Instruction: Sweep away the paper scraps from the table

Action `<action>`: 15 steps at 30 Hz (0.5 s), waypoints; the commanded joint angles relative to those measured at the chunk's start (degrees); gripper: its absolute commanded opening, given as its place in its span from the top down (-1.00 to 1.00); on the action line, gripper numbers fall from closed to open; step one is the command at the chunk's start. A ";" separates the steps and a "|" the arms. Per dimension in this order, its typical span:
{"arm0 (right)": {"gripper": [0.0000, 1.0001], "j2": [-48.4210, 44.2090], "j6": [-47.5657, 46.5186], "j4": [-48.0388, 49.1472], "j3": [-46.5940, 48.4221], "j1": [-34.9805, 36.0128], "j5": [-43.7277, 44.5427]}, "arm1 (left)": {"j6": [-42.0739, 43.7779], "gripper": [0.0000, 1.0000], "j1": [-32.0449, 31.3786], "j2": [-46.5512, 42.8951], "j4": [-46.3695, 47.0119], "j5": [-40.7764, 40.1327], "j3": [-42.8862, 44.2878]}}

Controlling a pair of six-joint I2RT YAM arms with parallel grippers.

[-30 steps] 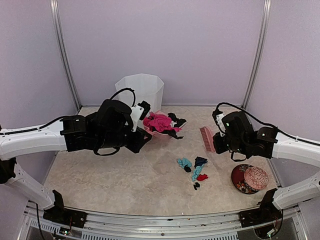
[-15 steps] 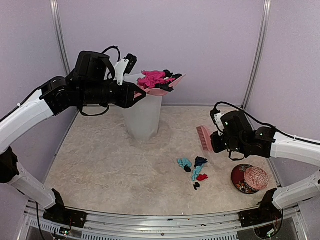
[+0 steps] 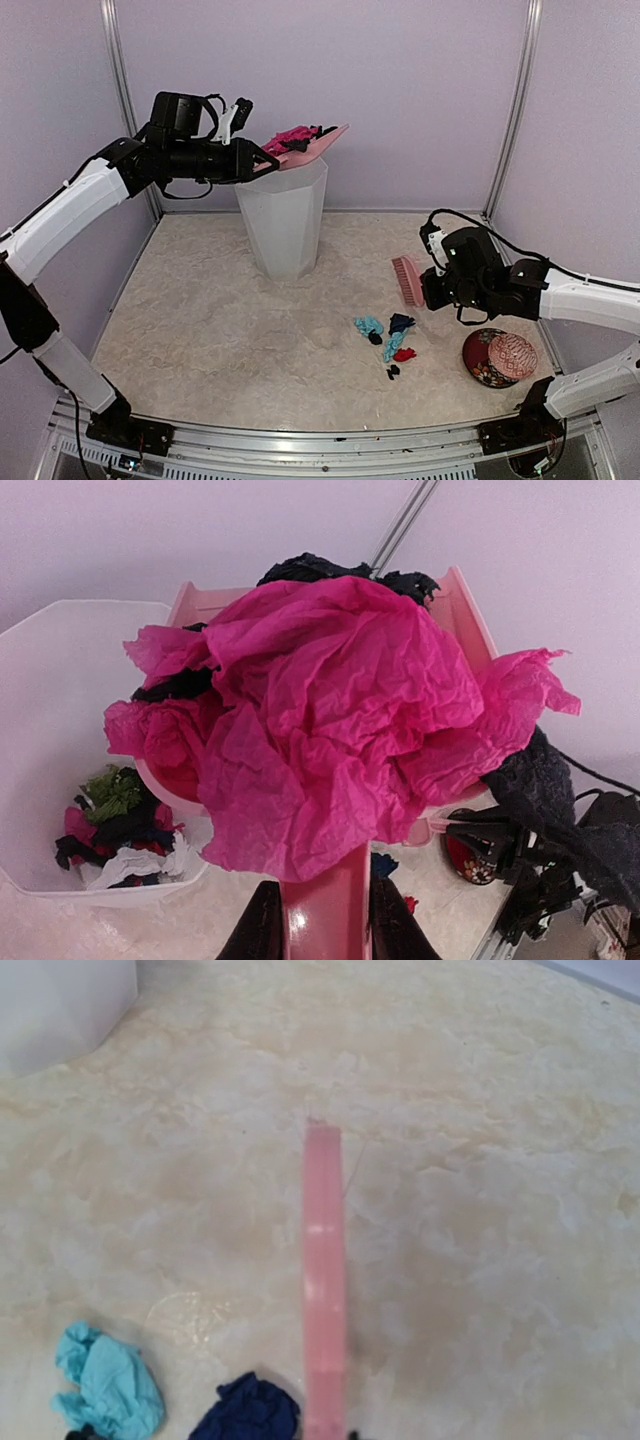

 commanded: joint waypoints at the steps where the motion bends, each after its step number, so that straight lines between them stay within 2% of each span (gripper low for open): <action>1: 1.00 -1.46 0.10 1.88 -0.23 -0.65 -0.37 | -8.68 1.00 4.03 -0.13 10.99 12.47 -1.22; 8: 1.00 -1.64 0.19 0.48 0.81 -0.63 0.00 | -21.01 1.00 7.73 -0.16 21.91 19.11 -6.30; 15: 1.00 -1.28 1.01 -0.56 2.19 -0.63 -0.45 | -36.85 1.00 11.24 0.71 39.22 26.65 -13.71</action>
